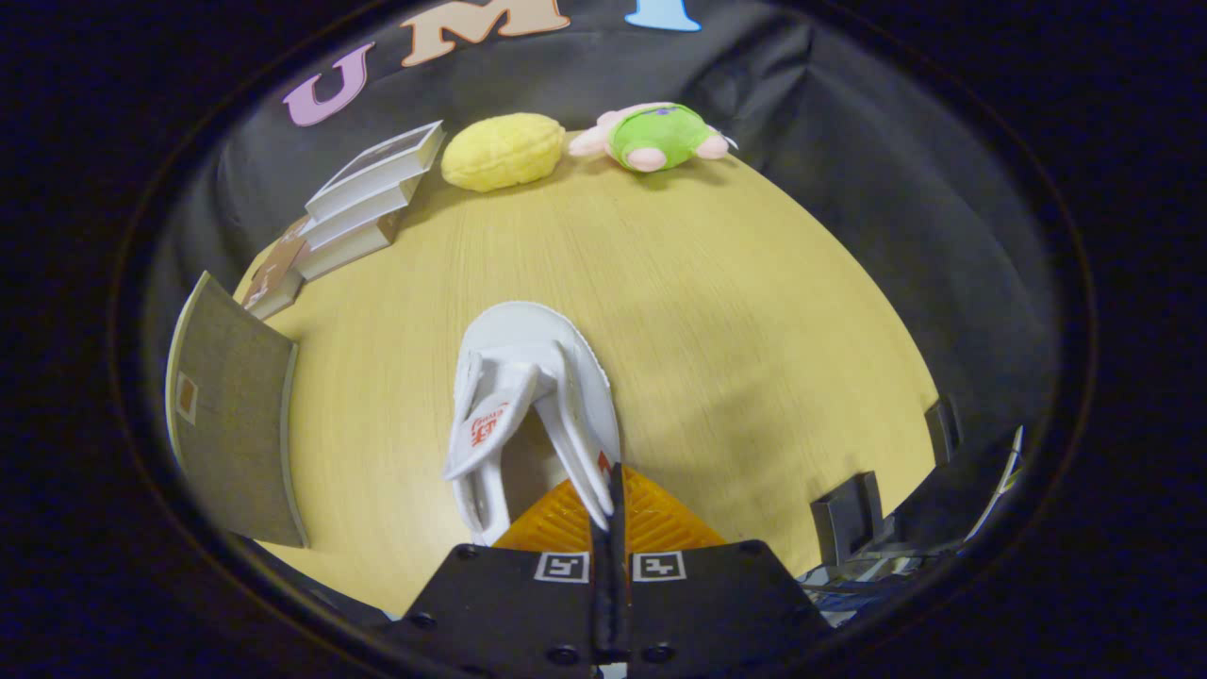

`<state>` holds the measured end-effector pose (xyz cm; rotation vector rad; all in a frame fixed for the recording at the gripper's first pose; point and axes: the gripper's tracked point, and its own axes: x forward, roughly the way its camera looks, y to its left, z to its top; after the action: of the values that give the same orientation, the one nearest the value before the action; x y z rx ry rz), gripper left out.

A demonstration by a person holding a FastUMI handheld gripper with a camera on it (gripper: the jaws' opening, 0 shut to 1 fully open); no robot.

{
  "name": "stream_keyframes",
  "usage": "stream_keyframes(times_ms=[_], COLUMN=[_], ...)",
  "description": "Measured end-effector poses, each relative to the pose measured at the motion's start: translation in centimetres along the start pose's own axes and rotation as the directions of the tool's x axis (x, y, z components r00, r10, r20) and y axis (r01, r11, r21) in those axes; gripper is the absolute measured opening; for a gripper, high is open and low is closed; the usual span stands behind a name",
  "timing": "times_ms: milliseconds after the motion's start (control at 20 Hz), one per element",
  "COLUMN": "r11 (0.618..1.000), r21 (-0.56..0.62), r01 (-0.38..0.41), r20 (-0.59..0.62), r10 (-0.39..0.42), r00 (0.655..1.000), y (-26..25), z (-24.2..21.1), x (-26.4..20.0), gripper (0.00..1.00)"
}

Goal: Open the storage box then place both shoes into the box .Put the left shoe in first, then the right shoe, with the right side of both shoes facing outward in a uniform manner.

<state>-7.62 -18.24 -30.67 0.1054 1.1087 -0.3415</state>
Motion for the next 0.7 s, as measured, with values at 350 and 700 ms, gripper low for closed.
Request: stream_keyframes(times_ms=[350, 700], r11=[0.996, 0.989], r21=[0.033, 0.015], r01=[-0.082, -0.148], r20=[0.043, 0.081], r10=[0.081, 0.147], r00=[0.996, 0.986], y=[3.2, 8.1], z=[2.4, 5.7], x=[-3.3, -7.9], gripper=[0.03, 0.03])
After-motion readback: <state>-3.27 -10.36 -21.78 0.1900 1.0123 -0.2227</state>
